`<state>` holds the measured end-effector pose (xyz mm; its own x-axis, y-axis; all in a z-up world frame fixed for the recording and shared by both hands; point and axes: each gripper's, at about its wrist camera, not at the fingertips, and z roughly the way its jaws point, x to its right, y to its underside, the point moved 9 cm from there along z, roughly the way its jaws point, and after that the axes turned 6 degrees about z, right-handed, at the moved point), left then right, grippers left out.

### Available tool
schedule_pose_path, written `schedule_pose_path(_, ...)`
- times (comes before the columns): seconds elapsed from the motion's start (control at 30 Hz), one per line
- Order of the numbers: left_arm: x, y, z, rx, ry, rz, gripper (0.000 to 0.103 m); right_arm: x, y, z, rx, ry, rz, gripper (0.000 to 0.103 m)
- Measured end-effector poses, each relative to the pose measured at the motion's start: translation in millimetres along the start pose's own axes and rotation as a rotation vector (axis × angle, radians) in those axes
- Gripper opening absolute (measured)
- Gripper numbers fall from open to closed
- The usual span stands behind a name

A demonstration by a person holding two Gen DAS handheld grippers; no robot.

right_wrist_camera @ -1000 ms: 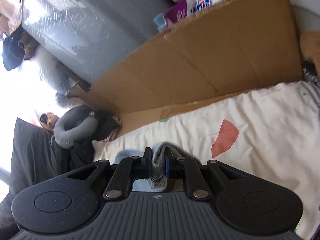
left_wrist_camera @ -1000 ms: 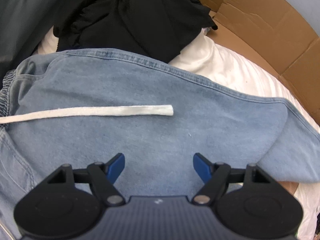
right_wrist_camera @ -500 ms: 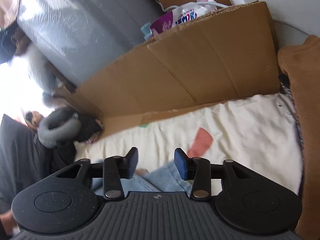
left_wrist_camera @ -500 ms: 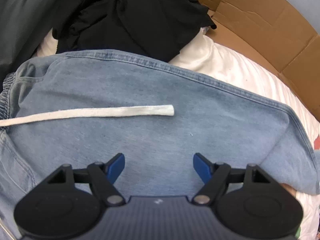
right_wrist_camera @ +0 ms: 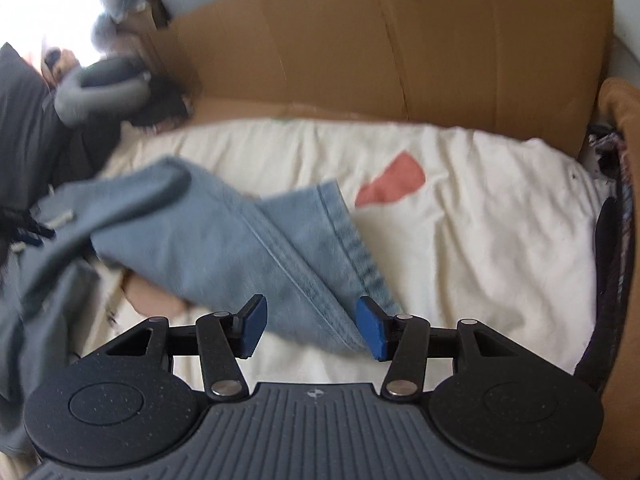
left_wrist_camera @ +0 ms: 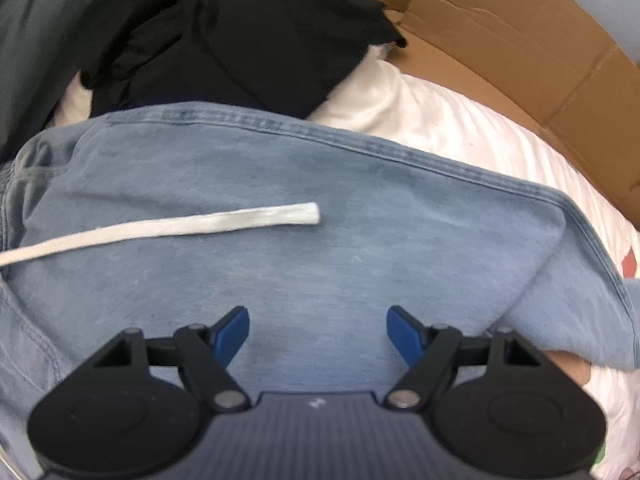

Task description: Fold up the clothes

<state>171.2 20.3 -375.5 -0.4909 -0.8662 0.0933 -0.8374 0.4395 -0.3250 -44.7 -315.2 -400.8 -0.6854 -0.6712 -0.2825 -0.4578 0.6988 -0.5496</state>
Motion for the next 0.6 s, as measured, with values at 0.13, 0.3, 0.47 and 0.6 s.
schedule_pose_path(0.13,10,0,-1,0.003,0.010,0.028,0.078,4,5,13,-0.011,0.019,-0.028,0.058)
schedule_pose_path(0.3,13,2,4,-0.004,0.012,0.036,0.078,10,8,24,-0.026,0.051,-0.061,0.058)
schedule_pose_path(0.47,14,3,6,-0.009,0.020,0.034,0.078,6,16,34,-0.063,0.077,-0.118,0.058)
schedule_pose_path(0.6,11,2,5,0.002,0.024,0.023,0.079,-1,24,40,-0.073,0.119,-0.207,0.056)
